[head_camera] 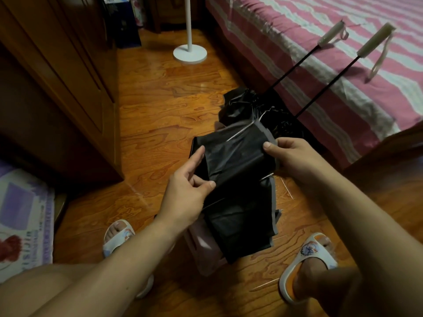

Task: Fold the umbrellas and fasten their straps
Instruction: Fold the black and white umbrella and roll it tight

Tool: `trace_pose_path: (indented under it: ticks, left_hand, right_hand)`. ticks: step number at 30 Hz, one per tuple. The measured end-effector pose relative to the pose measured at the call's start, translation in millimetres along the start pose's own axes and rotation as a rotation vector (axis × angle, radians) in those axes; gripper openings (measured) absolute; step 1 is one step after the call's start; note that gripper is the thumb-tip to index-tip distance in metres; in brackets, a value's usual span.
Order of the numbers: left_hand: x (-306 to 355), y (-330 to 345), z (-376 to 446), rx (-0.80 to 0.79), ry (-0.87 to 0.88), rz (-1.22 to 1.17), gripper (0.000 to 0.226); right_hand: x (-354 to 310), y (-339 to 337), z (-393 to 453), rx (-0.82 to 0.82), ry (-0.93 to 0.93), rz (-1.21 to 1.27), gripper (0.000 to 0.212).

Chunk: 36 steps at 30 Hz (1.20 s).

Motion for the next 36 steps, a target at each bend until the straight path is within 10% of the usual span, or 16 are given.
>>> trace_pose_path:
  ticks: [4,11,14,19,36]
  left_hand:
    - [1.1,-0.8,1.9,-0.05,-0.063,-0.087,0.082]
    - [-31.8,-8.2,6.8,0.179,-0.434,-0.393,0.02]
    - [-18.1,-5.5,7.1,0.104,-0.339,-0.417,0.024]
    - [8.1,-16.0,-1.2,0.137,0.077,0.2,0.033]
    - [3.4,-13.7,-11.0,0.255,0.32,0.501,0.022]
  right_hand:
    - [-1.7,1.3,-0.1,0.015,0.006,-0.001,0.039]
    - [-12.1,2.8,-8.4,-0.016,-0.053,0.036,0.026]
    - [-12.2,4.4,-8.7,-0.01,-0.049,0.04,0.028]
    - [-12.8,-0.4,-9.2,0.04,-0.076,0.026,0.016]
    - [-31.4,-3.0,-19.6,-0.018,-0.429,-0.554,0.026]
Point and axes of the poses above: each hand's wrist, its own z-axis towards the middle knuckle, its own y-axis out of the palm, x = y × z, the point moved 6 cm from there along z, towards the middle knuckle, and after that the axes turned 4 degrees about -y, right-handed, at the moved point
